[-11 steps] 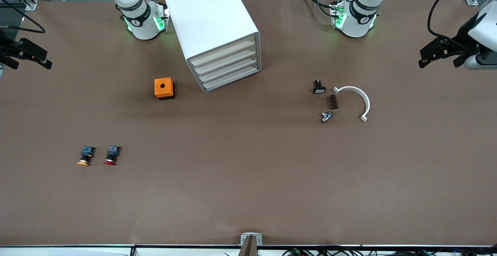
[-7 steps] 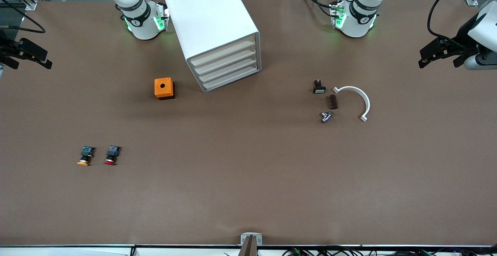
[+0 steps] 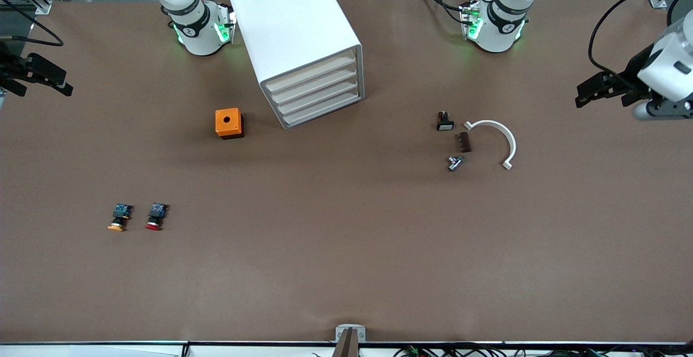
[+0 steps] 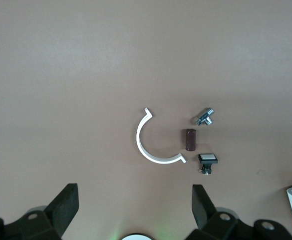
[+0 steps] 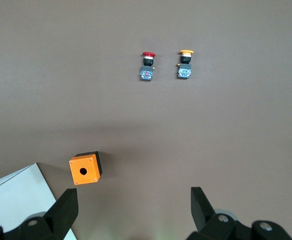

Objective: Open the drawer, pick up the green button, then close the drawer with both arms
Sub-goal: 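Move the left gripper from rest toward the white drawer cabinet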

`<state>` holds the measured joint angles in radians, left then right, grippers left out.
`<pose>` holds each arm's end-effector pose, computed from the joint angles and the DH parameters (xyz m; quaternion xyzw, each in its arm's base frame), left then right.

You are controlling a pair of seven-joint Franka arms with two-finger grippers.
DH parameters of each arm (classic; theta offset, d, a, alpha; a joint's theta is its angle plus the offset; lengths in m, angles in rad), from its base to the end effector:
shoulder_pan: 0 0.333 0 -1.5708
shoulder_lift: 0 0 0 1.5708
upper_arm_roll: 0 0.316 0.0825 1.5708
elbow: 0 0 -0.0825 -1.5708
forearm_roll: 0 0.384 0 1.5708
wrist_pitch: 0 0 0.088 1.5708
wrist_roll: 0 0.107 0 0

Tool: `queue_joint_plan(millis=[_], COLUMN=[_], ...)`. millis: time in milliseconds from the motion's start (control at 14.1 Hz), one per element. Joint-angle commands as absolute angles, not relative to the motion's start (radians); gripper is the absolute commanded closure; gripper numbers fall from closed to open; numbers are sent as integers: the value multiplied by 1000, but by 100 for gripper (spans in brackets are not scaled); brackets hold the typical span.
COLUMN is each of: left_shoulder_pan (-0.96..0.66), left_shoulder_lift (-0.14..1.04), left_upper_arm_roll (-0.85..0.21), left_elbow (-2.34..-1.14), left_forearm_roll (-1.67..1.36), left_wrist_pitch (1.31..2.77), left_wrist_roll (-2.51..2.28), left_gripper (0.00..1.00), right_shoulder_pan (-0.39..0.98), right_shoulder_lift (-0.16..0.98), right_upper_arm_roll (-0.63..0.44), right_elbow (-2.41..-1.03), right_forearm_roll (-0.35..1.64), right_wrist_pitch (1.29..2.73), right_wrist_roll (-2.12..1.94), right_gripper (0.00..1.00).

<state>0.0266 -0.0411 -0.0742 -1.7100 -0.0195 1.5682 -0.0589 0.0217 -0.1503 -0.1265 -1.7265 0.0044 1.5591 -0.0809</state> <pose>0.5358 -0.0283 0.5813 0.9987 0.0062 -0.0507 0.0055 0.5020 -0.0572 0.6291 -0.9998 0.0112 0.0080 0.0124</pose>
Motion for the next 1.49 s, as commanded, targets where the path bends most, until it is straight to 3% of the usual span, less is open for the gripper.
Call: queue_joint_plan(millis=[0, 639, 993, 1419], left_shoulder_pan=[28, -58, -184, -262], left_shoulder_lift=[18, 207, 351, 442], left_upper_arm_roll=[-75, -103, -101, -101], left_elbow=[-1669, -1669, -1588, -1543], left_forearm_roll=[-8, -12, 1, 3], left_wrist_pitch=[1551, 1551, 1554, 1554], left_wrist_roll=[-58, -308, -609, -771], left_gripper=[0, 0, 0, 0], right_shoulder_pan=[3, 5, 3, 5], right_shoulder_lift=[-175, -175, -173, -169], right_upper_arm_roll=[-114, -114, -114, -114], right_elbow=[-1750, -1750, -1750, -1741], right_forearm_roll=[-6, -5, -2, -2], right_wrist_pitch=[1560, 1562, 1560, 1548], right_wrist_roll=[-80, -81, -81, -81], right_gripper=[0, 0, 0, 0])
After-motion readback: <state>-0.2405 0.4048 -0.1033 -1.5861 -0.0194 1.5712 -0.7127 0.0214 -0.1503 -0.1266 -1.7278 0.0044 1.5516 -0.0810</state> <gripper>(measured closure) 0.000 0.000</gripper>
